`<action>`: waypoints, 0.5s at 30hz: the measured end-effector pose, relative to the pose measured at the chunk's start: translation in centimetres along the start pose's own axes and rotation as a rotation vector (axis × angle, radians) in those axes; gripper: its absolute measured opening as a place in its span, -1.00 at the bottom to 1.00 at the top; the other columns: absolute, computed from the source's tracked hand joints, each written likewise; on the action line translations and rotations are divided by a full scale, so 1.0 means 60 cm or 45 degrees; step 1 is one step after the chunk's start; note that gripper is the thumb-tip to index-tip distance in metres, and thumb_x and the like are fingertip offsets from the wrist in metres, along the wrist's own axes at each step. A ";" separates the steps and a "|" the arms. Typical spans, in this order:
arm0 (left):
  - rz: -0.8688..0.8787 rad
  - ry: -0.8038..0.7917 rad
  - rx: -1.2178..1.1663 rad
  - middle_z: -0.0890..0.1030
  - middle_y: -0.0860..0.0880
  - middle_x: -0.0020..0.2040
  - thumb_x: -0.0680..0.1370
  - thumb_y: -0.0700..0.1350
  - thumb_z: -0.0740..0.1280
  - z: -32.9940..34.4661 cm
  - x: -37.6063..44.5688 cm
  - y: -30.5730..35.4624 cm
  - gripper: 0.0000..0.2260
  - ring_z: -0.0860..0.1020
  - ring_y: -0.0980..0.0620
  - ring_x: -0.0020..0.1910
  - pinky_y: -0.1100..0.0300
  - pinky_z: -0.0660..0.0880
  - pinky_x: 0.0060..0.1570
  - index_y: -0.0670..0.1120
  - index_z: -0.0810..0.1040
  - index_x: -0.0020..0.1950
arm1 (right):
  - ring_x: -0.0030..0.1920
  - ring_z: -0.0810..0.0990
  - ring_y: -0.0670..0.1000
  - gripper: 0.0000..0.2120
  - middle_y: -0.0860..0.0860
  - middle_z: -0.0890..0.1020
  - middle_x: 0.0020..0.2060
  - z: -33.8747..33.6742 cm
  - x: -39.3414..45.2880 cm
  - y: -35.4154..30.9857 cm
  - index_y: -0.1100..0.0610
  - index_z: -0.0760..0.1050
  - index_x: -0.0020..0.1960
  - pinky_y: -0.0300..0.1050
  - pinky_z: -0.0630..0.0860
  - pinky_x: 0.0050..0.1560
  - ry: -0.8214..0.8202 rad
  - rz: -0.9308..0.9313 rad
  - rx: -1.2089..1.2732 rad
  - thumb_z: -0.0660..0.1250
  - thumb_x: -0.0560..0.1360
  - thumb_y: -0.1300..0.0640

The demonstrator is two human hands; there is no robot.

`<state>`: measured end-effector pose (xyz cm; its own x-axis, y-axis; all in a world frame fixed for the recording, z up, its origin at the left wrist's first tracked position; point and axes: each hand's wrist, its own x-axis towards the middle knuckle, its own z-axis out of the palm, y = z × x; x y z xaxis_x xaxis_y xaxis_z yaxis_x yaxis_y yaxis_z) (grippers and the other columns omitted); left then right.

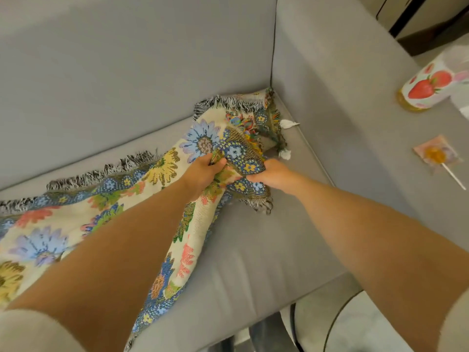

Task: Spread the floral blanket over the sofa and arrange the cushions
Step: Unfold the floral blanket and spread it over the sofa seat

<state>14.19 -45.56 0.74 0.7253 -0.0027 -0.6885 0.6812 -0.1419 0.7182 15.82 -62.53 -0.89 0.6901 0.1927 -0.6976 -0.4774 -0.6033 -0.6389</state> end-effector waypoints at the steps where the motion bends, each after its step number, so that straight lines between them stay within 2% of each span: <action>1: 0.025 0.131 0.061 0.60 -0.09 -0.12 0.62 -0.12 0.20 -0.001 0.005 -0.003 -0.84 0.61 -0.09 -0.14 0.15 0.55 -0.15 -0.20 0.46 0.08 | 0.22 0.54 0.15 -0.68 0.18 0.59 0.20 0.005 -0.005 -0.004 0.21 0.51 0.24 -0.08 0.43 0.24 0.041 -0.001 0.043 0.34 0.51 0.15; 3: 0.041 0.473 0.400 0.52 -0.19 0.14 0.60 -0.05 0.24 0.000 0.006 -0.005 -0.69 0.52 -0.23 0.14 0.01 0.50 0.03 -0.21 0.40 0.26 | 0.24 0.52 0.17 -0.70 0.18 0.58 0.20 0.013 -0.015 -0.019 0.15 0.49 0.24 0.05 0.39 0.34 0.061 -0.006 0.238 0.28 0.55 0.09; 4: 0.054 0.656 0.584 0.46 -0.22 0.22 0.57 -0.03 0.27 0.003 -0.002 -0.003 -0.63 0.46 -0.22 0.21 -0.03 0.44 0.10 -0.21 0.36 0.29 | 0.24 0.51 0.16 -0.68 0.17 0.57 0.20 0.017 -0.017 -0.030 0.14 0.46 0.27 0.08 0.37 0.36 0.042 0.001 0.341 0.26 0.55 0.06; 5: 0.114 0.781 0.693 0.43 -0.22 0.24 0.56 -0.02 0.29 0.009 -0.016 0.001 -0.60 0.44 -0.19 0.18 -0.02 0.41 0.10 -0.23 0.35 0.27 | 0.23 0.51 0.15 -0.64 0.15 0.56 0.20 0.018 -0.016 -0.041 0.14 0.43 0.30 0.08 0.36 0.36 0.041 0.014 0.431 0.26 0.55 0.03; 6: 0.208 0.805 0.724 0.44 -0.21 0.21 0.55 -0.02 0.30 0.015 -0.029 0.004 -0.61 0.45 -0.14 0.08 0.01 0.40 0.04 -0.25 0.35 0.23 | 0.22 0.50 0.13 -0.60 0.13 0.55 0.20 0.018 -0.012 -0.047 0.14 0.41 0.31 0.08 0.37 0.34 0.061 0.044 0.508 0.28 0.53 -0.01; 7: 0.298 0.726 0.716 0.46 -0.20 0.14 0.56 -0.03 0.29 0.023 -0.042 0.005 -0.66 0.44 -0.10 -0.06 0.02 0.41 -0.03 -0.24 0.35 0.18 | 0.23 0.49 0.14 -0.56 0.12 0.53 0.23 0.018 0.000 -0.045 0.13 0.42 0.29 0.12 0.37 0.35 0.087 0.070 0.595 0.32 0.49 -0.05; 9: 0.341 0.377 0.664 0.49 -0.19 0.06 0.58 -0.07 0.25 0.038 -0.059 -0.002 -0.77 0.47 -0.08 -0.18 -0.04 0.49 -0.05 -0.19 0.32 0.11 | 0.26 0.49 0.17 -0.60 0.15 0.53 0.25 0.009 0.010 -0.039 0.13 0.47 0.19 0.19 0.36 0.35 0.113 0.124 0.773 0.36 0.43 -0.04; 10: 0.302 0.192 0.672 0.50 -0.19 0.13 0.58 -0.08 0.25 0.040 -0.068 -0.008 -0.77 0.51 -0.11 -0.10 -0.07 0.50 0.03 -0.17 0.32 0.14 | 0.24 0.51 0.18 -0.67 0.15 0.55 0.21 0.004 0.001 -0.043 0.14 0.48 0.14 0.19 0.38 0.34 0.142 0.156 0.842 0.35 0.45 0.00; 11: 0.251 0.025 0.684 0.48 -0.18 0.23 0.57 -0.06 0.26 0.040 -0.074 -0.016 -0.69 0.53 -0.14 0.06 -0.06 0.47 0.14 -0.17 0.33 0.23 | 0.18 0.55 0.16 -0.74 0.15 0.58 0.14 0.000 -0.017 -0.050 0.17 0.49 0.11 0.17 0.42 0.31 0.168 0.178 0.887 0.34 0.49 0.06; 13: 0.132 -0.238 0.674 0.35 -0.12 0.42 0.53 0.06 0.31 0.042 -0.088 -0.028 -0.47 0.40 -0.12 0.34 -0.04 0.35 0.35 -0.13 0.25 0.40 | 0.00 0.59 0.14 -0.83 0.16 0.60 -0.02 -0.009 -0.057 -0.060 0.23 0.50 0.05 0.09 0.52 0.16 0.198 0.181 0.933 0.31 0.52 0.16; 15: 0.130 -0.294 0.823 0.25 -0.09 0.47 0.47 0.13 0.36 0.046 -0.098 -0.047 -0.33 0.31 -0.11 0.42 -0.03 0.30 0.39 -0.10 0.20 0.46 | -0.16 0.60 0.11 -0.93 0.15 0.60 -0.10 -0.011 -0.077 -0.052 0.23 0.50 -0.07 -0.02 0.56 -0.08 0.178 0.172 0.987 0.30 0.52 0.21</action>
<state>7.72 -47.85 2.48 0.6941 -0.2478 -0.6759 0.3624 -0.6910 0.6255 14.48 -62.04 4.53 0.6364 0.0266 -0.7709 -0.7687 0.1052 -0.6309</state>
